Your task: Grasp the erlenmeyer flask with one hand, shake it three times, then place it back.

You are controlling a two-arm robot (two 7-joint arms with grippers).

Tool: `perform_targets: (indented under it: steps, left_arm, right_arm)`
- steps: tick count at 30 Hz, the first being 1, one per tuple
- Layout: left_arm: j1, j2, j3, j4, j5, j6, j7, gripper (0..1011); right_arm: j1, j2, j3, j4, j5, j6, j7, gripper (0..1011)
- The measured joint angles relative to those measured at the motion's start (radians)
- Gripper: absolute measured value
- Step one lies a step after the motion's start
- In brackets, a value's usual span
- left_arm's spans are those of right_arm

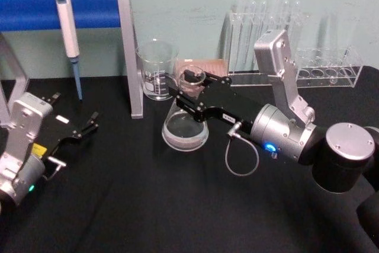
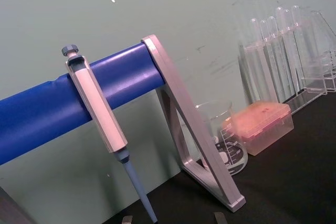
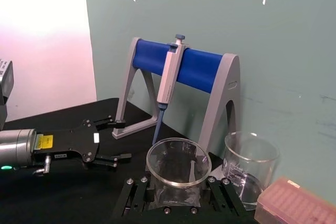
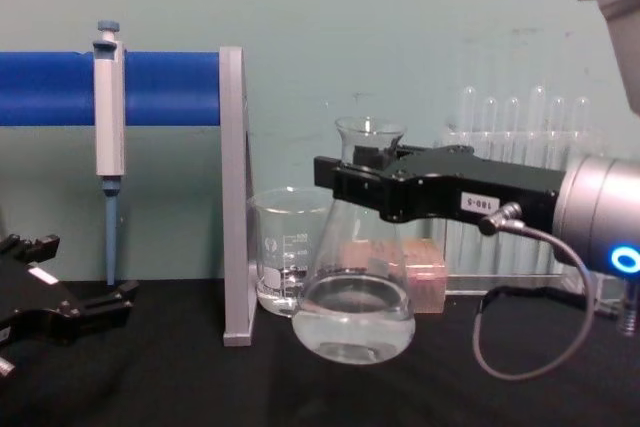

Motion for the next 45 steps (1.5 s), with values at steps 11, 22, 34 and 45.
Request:
perform_targets:
  steps: [11,22,34,45]
  left_arm:
    - [0.0,0.0,0.0,0.0,0.0,0.0,0.0,1001]
    - [0.0,0.0,0.0,0.0,0.0,0.0,0.0,1001]
    - [0.0,0.0,0.0,0.0,0.0,0.0,0.0,1001]
    - [0.0,0.0,0.0,0.0,0.0,0.0,0.0,1001]
  right_arm:
    - [0.008,-0.007,-0.013,0.067,-0.002,-0.044,0.014,450]
    - [0.016,-0.018,-0.019,0.124,-0.006,-0.073,0.029,450]
    - [0.024,-0.025,-0.029,0.17,-0.013,-0.093,0.049,450]
    - [0.027,-0.033,-0.035,0.199,-0.022,-0.099,0.053,450]
